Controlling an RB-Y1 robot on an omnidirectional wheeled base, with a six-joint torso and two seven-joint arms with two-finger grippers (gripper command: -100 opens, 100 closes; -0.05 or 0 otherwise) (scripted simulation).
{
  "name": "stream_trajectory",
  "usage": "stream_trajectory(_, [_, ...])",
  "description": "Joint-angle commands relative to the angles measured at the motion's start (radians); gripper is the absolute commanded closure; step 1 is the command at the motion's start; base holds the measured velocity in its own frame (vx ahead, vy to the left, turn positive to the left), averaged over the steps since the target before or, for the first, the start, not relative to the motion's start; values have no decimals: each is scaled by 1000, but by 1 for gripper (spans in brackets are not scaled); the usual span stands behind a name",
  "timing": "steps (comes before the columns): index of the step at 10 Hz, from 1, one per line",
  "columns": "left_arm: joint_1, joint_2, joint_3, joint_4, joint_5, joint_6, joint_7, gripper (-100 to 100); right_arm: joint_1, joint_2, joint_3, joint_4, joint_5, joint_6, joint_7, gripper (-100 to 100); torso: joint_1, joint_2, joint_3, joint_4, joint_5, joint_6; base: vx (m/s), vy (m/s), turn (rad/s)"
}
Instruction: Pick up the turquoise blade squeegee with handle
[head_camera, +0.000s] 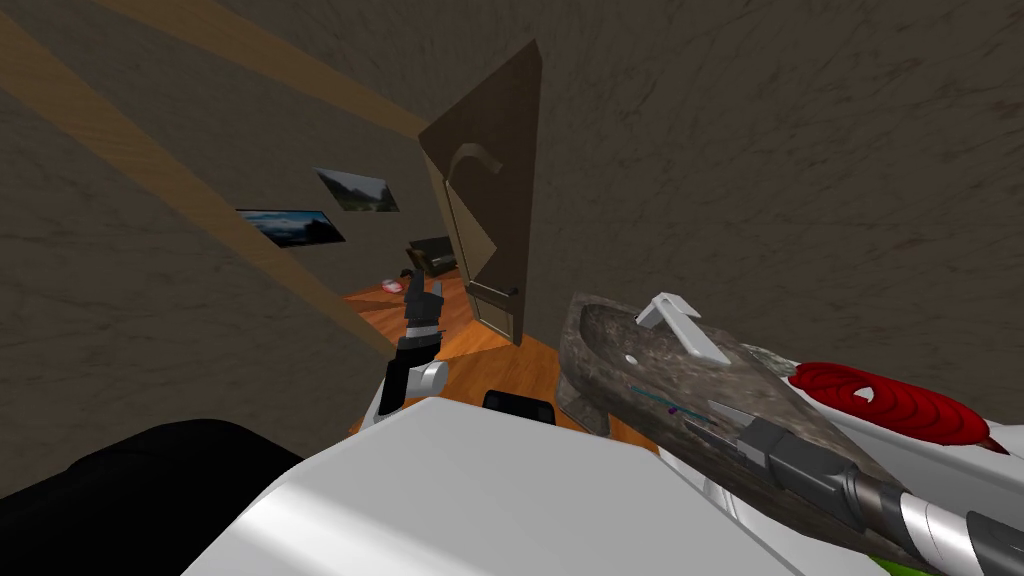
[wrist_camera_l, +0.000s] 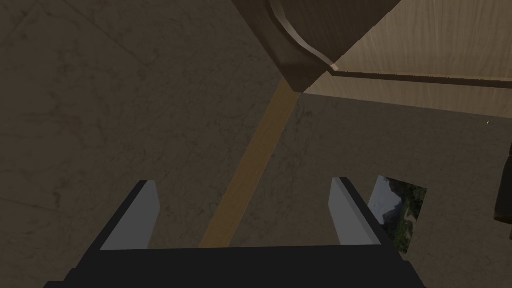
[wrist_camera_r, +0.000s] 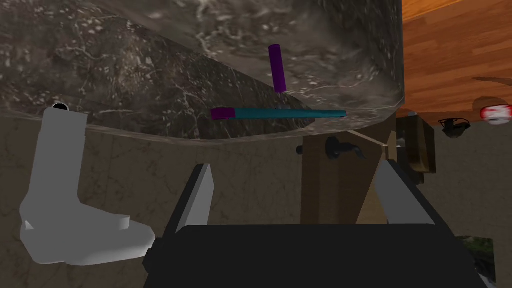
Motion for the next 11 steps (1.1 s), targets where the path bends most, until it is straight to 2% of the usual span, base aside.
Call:
stream_trajectory(1, [0,0,0,0,0,0,0,0,50,-50,-27,23,49,4,-2,-100,0,0,0,0,0,0,77,72,-70])
stream_trajectory(2, [0,0,0,0,0,0,0,0,80,-83,-45,42,78,6,-5,-100,0,-1,-1,0,0,0,100,85,-74])
stream_trajectory(3, [0,0,0,0,0,0,0,0,85,-94,-45,42,80,6,-5,-100,1,-2,-1,-1,0,0,63,87,-23])
stream_trajectory(7, [0,0,0,0,0,0,0,0,203,-219,-111,111,193,11,-20,-100,2,-2,-1,0,0,0,78,85,-57])
stream_trajectory(11, [0,0,0,0,0,0,0,0,296,-322,-162,169,284,15,-34,-100,1,-2,-1,0,0,0,79,87,-50])
